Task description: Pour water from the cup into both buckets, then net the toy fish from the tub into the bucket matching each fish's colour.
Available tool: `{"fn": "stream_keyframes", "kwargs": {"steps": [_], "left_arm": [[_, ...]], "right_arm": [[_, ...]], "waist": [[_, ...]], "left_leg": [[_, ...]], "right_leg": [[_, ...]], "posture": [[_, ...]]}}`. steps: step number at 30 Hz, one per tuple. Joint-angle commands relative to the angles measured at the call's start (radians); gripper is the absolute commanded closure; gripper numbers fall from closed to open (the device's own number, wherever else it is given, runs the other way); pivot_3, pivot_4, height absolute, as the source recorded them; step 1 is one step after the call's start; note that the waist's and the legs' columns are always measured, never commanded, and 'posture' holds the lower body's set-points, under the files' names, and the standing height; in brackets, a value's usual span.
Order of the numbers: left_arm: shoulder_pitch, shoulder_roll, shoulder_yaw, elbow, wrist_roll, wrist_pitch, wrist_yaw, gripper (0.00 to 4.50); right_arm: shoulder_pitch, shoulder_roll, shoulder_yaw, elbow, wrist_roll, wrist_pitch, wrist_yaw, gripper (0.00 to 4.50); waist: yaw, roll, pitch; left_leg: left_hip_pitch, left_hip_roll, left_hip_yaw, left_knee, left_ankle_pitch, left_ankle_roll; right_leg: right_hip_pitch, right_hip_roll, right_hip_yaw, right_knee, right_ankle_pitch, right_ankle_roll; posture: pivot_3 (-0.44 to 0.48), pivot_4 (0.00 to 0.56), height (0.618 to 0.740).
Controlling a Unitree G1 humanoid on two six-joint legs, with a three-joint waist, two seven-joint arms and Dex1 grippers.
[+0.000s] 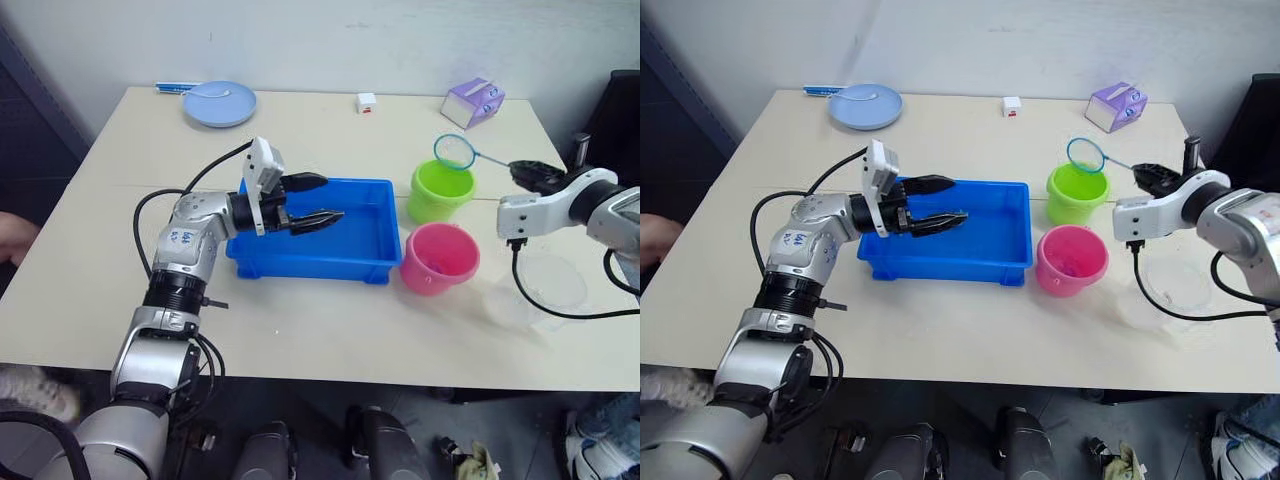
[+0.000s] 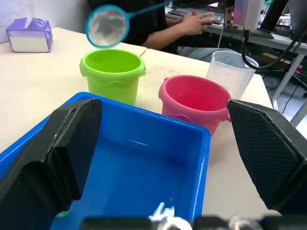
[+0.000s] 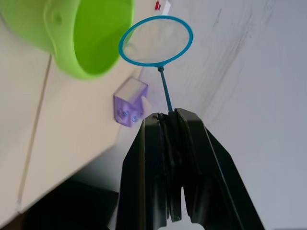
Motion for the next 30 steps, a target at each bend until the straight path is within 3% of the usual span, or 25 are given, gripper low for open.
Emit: {"fn": "stream_keyframes", "kwargs": {"steps": [1,4,7,13,17,23,30], "left_arm": [[-0.001,0.042,-0.002,-0.007,0.033,-0.028,-0.01,0.0],[0.045,0.109,-0.009,-0.021,0.063,-0.027,-0.034,0.0],[0.116,0.219,0.01,-0.055,0.087,-0.013,-0.053,0.0],[0.229,0.395,0.069,-0.114,0.084,0.026,-0.05,0.0],[0.265,0.415,0.094,-0.196,0.06,0.071,-0.023,0.0],[0.299,0.387,0.102,-0.309,0.033,0.14,0.02,0.0],[0.305,0.363,0.096,-0.357,0.02,0.164,0.04,0.0]], "right_arm": [[0.003,0.089,-0.117,-0.107,0.258,0.166,0.114,3.72],[-0.009,0.198,-0.133,-0.225,0.403,0.376,0.201,3.72],[-0.029,0.306,-0.053,-0.316,0.475,0.538,0.273,3.72],[-0.07,0.464,0.074,-0.351,0.53,0.762,0.34,3.72],[-0.114,0.452,0.105,-0.265,0.438,0.669,0.28,3.72],[-0.178,0.389,0.164,-0.106,0.286,0.412,0.224,3.72],[-0.193,0.315,0.235,0.005,0.156,0.199,0.257,3.72]], "waist": [[0.0,0.0,0.0],[-0.006,0.0,0.0],[-0.019,0.001,0.0],[-0.019,0.001,0.0],[0.004,0.001,0.0],[-0.005,0.0,0.0],[-0.02,0.0,0.0]], "left_leg": [[0.0,0.0,0.0,0.0,0.0,0.0],[0.001,0.001,0.0,0.0,0.0,0.0],[0.001,0.002,0.0,-0.001,0.0,0.0],[-0.001,0.001,-0.004,0.0,0.0,0.0],[-0.002,-0.003,-0.007,0.002,0.0,0.001],[-0.003,-0.006,-0.008,0.002,0.0,0.002],[-0.003,-0.003,-0.008,0.001,0.0,0.001]], "right_leg": [[0.0,0.0,0.0,0.0,0.0,0.0],[0.0,0.001,0.0,0.001,0.0,0.0],[0.0,0.002,0.0,0.001,0.0,0.0],[0.0,-0.001,-0.002,0.001,0.0,0.0],[0.0,-0.005,-0.004,0.001,0.0,0.0],[0.001,-0.009,-0.007,0.0,0.0,0.0],[0.001,-0.006,-0.007,0.0,0.0,0.0]], "posture": [[0.0,0.15,0.739],[0.0,0.15,0.739],[0.0,0.15,0.739],[0.0,0.15,0.739],[0.0,0.15,0.739],[0.0,0.15,0.739],[0.0,0.15,0.739]]}}
